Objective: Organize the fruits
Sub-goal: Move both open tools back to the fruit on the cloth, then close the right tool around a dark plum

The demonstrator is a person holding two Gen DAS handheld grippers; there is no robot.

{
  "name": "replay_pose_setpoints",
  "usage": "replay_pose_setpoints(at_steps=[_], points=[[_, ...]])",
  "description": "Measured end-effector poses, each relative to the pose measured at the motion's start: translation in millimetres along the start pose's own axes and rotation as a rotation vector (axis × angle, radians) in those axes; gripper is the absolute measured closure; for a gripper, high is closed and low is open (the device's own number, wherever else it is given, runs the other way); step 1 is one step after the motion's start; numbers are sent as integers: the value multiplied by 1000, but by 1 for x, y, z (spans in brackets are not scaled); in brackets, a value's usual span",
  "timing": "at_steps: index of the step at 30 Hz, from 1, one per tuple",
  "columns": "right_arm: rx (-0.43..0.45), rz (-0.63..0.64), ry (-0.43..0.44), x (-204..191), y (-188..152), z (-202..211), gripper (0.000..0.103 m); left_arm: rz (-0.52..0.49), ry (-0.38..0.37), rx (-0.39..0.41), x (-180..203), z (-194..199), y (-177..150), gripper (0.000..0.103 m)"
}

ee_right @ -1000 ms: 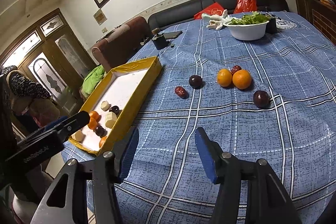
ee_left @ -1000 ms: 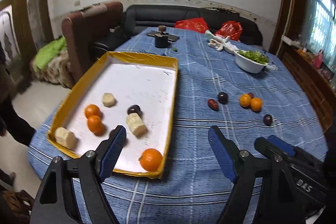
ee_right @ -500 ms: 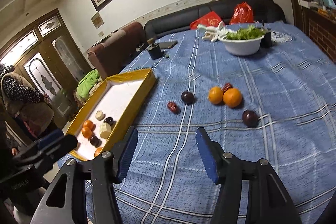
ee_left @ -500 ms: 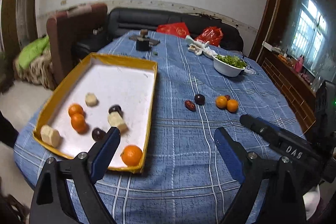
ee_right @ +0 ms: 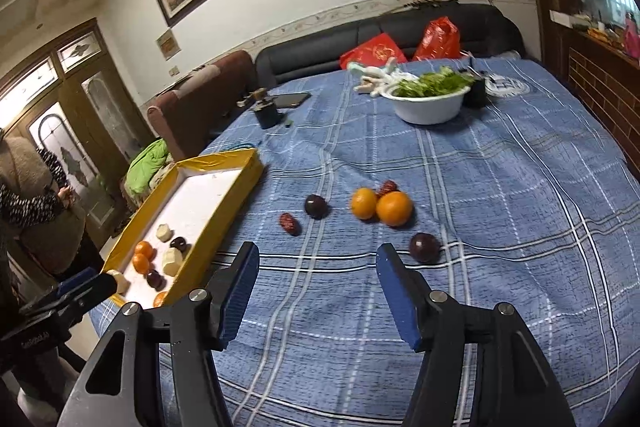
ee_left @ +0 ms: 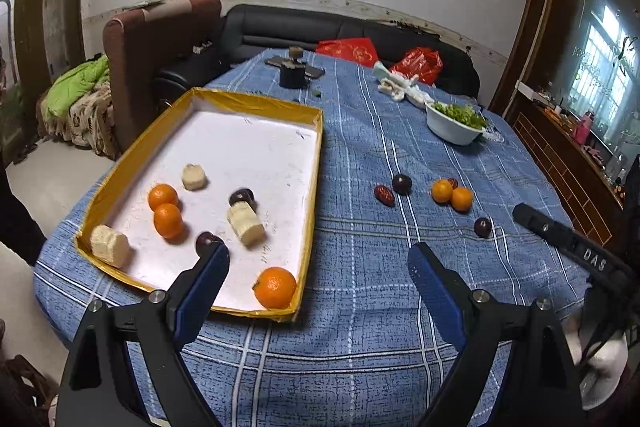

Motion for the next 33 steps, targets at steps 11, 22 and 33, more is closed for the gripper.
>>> replay_pose_setpoints(at_steps=[11, 22, 33], points=[[-104, 8, -113, 55, 1, -36, 37, 18, -45, -113, 10, -41, -13, 12], [-193, 48, -154, 71, -8, -99, 50, -10, -29, -122, 21, -54, -9, 19], [-193, -2, -130, 83, -11, -95, 75, -71, -18, -154, 46, -62, -20, 19]])
Point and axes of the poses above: each gripper's, at about its wrist camera, not at the fingertips, and z roughly against the way its jaws point, x to its right, y to its top, the point moved 5 cm from there along -z, roughly the way its jaws point, and after that the axes turned 7 degrees about z, right-handed, at the moved point
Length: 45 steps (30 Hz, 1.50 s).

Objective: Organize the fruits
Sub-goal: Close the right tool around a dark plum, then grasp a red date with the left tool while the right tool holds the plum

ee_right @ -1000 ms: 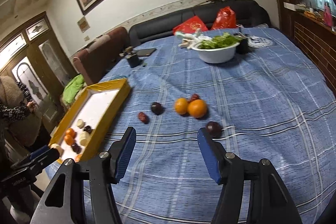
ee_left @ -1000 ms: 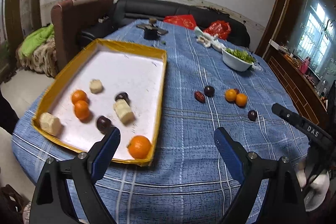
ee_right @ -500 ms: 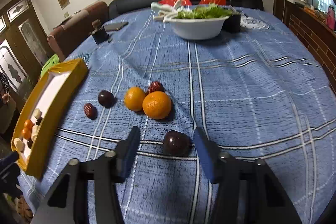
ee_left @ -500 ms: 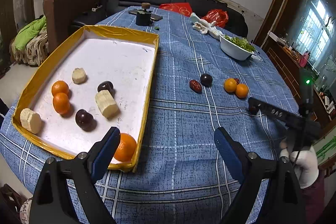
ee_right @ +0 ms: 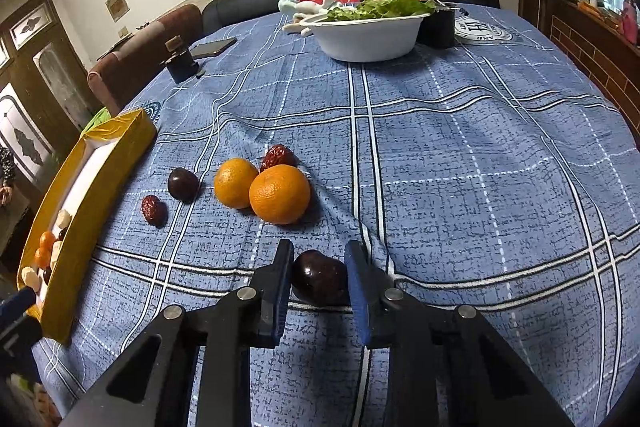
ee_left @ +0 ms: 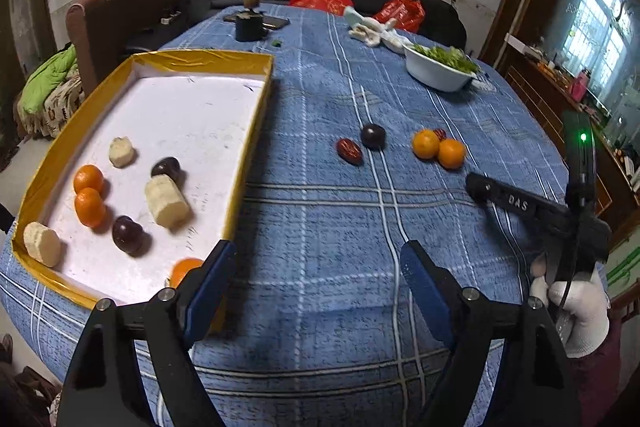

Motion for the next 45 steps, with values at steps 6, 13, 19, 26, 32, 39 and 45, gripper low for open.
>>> replay_pose_setpoints(at_steps=[6, 13, 19, 26, 32, 39, 45], points=[[72, 24, -5, -8, 3, 14, 75, 27, -10, 9, -5, 8, -2, 19], [116, 89, 30, -30, 20, 47, 74, 36, -23, 124, -26, 76, 47, 18], [199, 221, 87, -73, 34, 98, 73, 63, -13, 157, -50, 85, 49, 0], [92, 255, 125, -105, 4, 56, 74, 61, 49, 77, -60, 53, 14, 0], [96, 266, 138, -111, 2, 53, 74, 131, 8, 18, -68, 36, 9, 0], [77, 244, 144, -103, -6, 46, 74, 144, 1, 33, -67, 31, 9, 0], [99, 181, 97, -70, 18, 48, 74, 65, -9, 65, -43, 27, 17, 0]])
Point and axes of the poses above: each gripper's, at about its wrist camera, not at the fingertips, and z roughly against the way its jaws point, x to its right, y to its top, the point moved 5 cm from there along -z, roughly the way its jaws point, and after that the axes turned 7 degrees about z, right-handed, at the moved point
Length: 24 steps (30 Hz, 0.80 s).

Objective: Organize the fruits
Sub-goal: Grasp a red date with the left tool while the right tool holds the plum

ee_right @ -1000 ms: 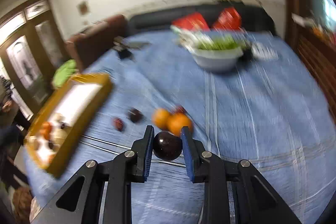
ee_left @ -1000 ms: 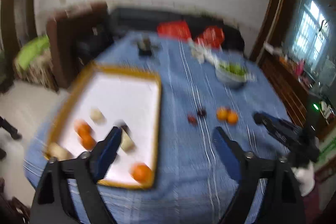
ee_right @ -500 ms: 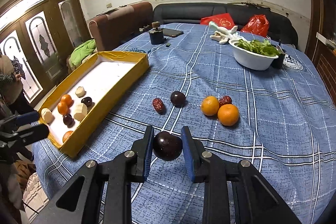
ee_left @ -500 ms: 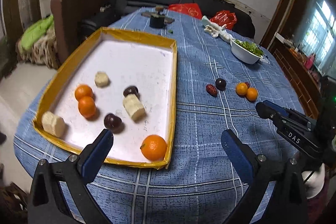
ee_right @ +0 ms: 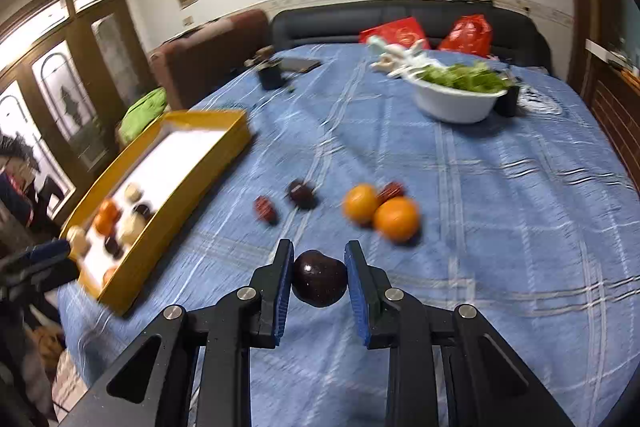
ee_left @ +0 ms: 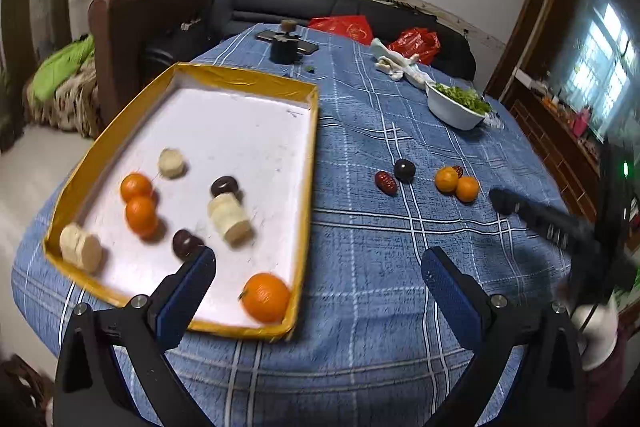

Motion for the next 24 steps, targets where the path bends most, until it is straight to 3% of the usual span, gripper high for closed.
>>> replay_pose_setpoints(at_steps=[2, 4, 6, 10, 21, 24], points=[[3, -41, -21, 21, 9, -8, 74, -20, -27, -33, 13, -10, 2, 14], [7, -81, -32, 37, 13, -16, 74, -68, -38, -59, 29, -20, 2, 46], [19, -126, -32, 52, 11, -25, 74, -119, -39, -71, 44, -29, 1, 54], [-18, -195, 17, 67, -5, -39, 74, -151, -44, -79, 62, -50, 7, 54], [-1, -231, 21, 80, -4, -34, 74, -173, 45, -133, 67, -137, 34, 54], [0, -236, 27, 79, -4, -35, 73, -181, 22, -171, 74, -156, 36, 64]])
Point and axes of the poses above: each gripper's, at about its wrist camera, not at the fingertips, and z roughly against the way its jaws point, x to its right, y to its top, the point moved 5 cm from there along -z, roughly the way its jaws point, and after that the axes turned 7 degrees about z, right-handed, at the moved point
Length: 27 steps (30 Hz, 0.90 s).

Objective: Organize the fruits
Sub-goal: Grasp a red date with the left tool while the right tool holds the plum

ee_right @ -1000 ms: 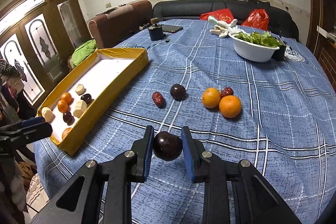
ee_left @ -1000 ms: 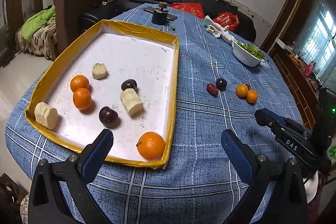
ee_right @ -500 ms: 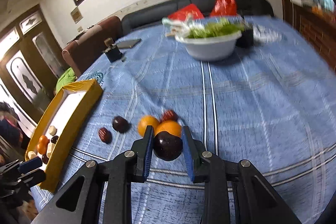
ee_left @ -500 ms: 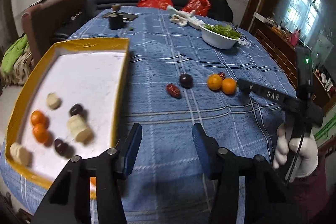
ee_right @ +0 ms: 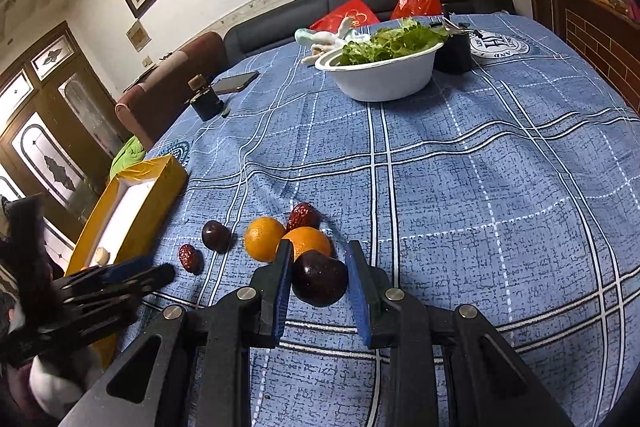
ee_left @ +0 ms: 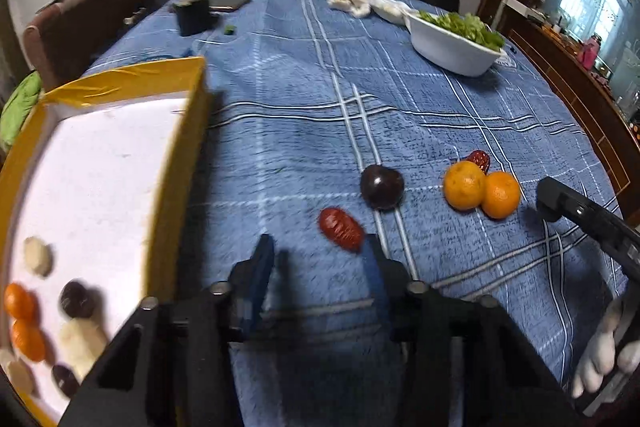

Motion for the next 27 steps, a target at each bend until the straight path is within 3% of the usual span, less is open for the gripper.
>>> replay_pose_setpoints(at_steps=[5, 7, 13, 17, 20, 27], points=[[6, 1, 3, -1, 0, 1, 73, -59, 7, 36, 17, -9, 7, 68], [-1, -4, 4, 0, 0, -1, 73, -78, -17, 33, 24, -12, 4, 82], [-9, -5, 9, -1, -2, -3, 73, -91, 6, 49, 27, -13, 3, 81], [-9, -5, 7, -2, -2, -4, 73, -79, -11, 45, 26, -16, 6, 75], [-6, -4, 8, -3, -3, -3, 73, -81, -32, 30, 28, -17, 5, 91], [-1, 5, 11, -5, -3, -1, 73, -19, -59, 72, 23, 1, 4, 92]])
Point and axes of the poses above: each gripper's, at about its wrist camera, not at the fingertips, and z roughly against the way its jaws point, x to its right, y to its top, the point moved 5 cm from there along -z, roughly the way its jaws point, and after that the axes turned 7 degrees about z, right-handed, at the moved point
